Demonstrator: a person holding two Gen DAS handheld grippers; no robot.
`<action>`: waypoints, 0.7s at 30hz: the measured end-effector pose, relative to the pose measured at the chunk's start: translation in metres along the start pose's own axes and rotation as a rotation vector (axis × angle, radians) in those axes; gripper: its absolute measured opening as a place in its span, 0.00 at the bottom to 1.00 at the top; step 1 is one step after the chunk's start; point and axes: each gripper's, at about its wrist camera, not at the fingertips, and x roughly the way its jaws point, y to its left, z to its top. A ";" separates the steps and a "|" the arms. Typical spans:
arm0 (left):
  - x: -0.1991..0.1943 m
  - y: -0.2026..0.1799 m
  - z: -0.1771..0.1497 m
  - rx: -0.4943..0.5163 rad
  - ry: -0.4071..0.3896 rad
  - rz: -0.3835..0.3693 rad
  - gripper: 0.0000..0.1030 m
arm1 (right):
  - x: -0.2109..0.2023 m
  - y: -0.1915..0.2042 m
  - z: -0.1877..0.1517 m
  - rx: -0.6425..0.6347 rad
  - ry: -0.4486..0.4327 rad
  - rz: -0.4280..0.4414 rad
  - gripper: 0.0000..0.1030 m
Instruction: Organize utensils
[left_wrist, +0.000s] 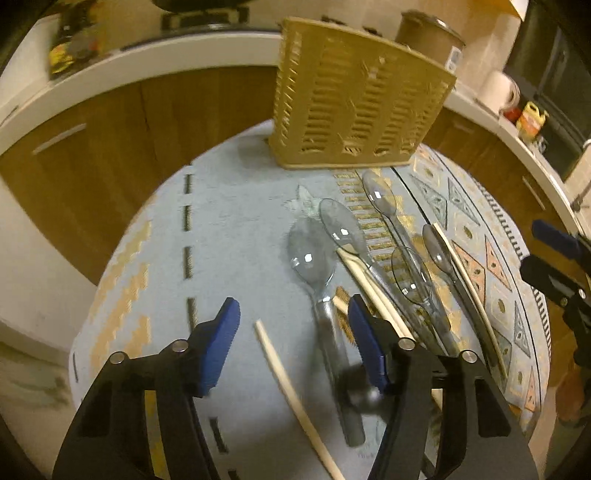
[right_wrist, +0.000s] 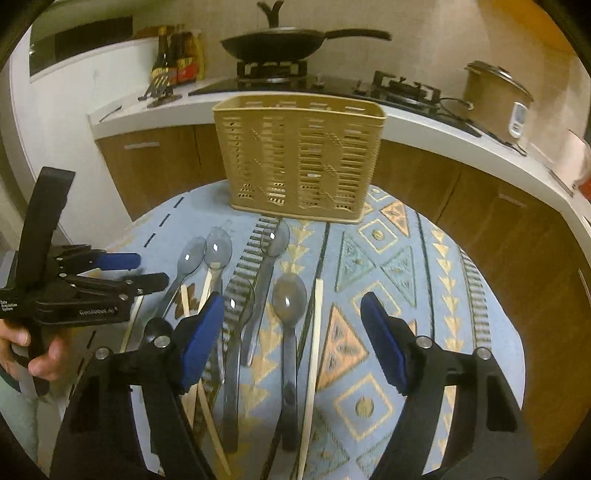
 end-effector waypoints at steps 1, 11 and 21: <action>0.003 -0.001 0.004 0.015 0.015 0.008 0.56 | 0.002 -0.001 0.002 -0.002 0.005 0.004 0.70; 0.033 -0.010 0.033 0.051 0.092 0.054 0.48 | 0.053 -0.017 0.031 0.047 0.141 0.059 0.70; 0.047 -0.017 0.051 0.051 0.082 0.100 0.37 | 0.100 -0.025 0.050 0.096 0.266 0.136 0.67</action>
